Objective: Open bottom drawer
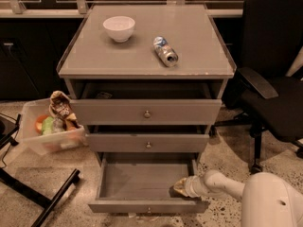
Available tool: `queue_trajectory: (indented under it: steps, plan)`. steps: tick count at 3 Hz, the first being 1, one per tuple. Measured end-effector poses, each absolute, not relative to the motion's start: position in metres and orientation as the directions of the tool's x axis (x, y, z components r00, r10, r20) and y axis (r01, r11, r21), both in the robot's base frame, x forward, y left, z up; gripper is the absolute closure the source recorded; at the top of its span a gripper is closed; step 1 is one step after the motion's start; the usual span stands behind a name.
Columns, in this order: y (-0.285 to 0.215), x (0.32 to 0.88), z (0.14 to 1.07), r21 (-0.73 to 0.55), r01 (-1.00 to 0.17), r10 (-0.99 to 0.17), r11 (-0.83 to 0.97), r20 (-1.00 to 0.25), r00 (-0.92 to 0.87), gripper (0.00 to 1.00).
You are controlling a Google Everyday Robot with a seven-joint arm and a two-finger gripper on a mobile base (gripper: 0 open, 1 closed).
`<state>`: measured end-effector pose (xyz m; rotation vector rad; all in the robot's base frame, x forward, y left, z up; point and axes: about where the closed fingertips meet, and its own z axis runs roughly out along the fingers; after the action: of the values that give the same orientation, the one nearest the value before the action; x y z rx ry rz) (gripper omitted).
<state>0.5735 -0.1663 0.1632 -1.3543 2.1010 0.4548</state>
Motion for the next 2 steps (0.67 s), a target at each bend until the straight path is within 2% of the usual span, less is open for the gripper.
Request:
queue_trajectory:
  steps: [1, 2]
  plan:
    - [-0.1678, 0.5591, 0.1600, -0.004, -0.922, -0.725, 0.388, -0.618, -0.303, 0.72]
    - [-0.1673, 0.5505, 0.1571, 0.019, -0.935, -0.742, 0.354, -0.603, -0.293, 0.48]
